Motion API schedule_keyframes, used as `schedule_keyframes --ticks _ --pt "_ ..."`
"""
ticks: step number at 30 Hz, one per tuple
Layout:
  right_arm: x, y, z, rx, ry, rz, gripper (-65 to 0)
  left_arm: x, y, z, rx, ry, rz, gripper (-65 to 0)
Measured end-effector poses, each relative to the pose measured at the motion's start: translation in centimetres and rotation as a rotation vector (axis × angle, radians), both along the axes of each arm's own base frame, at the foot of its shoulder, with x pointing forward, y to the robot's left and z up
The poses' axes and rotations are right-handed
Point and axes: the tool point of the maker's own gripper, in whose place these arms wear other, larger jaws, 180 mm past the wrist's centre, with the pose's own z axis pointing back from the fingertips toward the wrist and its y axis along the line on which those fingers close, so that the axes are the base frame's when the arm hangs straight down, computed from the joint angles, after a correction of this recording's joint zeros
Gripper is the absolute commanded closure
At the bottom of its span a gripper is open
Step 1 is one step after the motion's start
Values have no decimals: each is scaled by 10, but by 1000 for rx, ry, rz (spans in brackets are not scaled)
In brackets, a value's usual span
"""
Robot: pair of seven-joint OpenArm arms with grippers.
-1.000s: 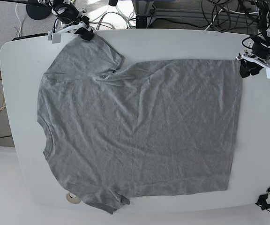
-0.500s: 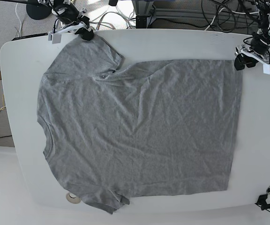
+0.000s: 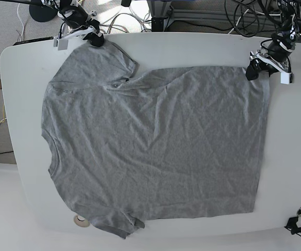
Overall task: Fold the T-shirt properly
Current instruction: 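Close both grippers on the shirt's shoulder edge corners, then lift the shoulder edge and pull it toward the hem with both grippers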
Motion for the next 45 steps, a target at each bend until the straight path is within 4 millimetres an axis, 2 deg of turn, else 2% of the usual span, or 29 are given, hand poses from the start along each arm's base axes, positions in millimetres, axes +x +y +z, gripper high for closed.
schedule_keyframes --ticks 9,11,15,16,17,27,30,35,39,42,45 --pt "0 0 0 0 0 -1 0 15 -2 3 5 -10 -10 -325" --pt "-1 0 0 1 3 0 0 17 -2 4 11 -11 -13 -256" --pt "1 0 0 0 -3 0 0 14 0 0 15 6 -6 -46" --pt "0 0 0 0 0 0 0 13 0 0 18 9 -8 -8" --pt "0 0 0 0 1 0 0 13 0 -1 19 10 -8 0" --pt "0 0 0 -3 -1 2 0 13 0 -2 18 14 -10 0" --pt "-4 0 -1 -3 7 2 0 9 -5 4 31 15 -34 0" --pt "-16 0 3 -6 20 9 0 -12 -16 10 40 28 -76 0" --pt "-22 7 21 -10 -5 34 0 -32 -25 13 43 53 -108 0" --pt "-29 9 29 -15 -5 46 0 -47 -16 24 75 58 -103 0" --pt "-38 11 32 -4 13 43 0 -53 -4 41 122 38 -90 0"
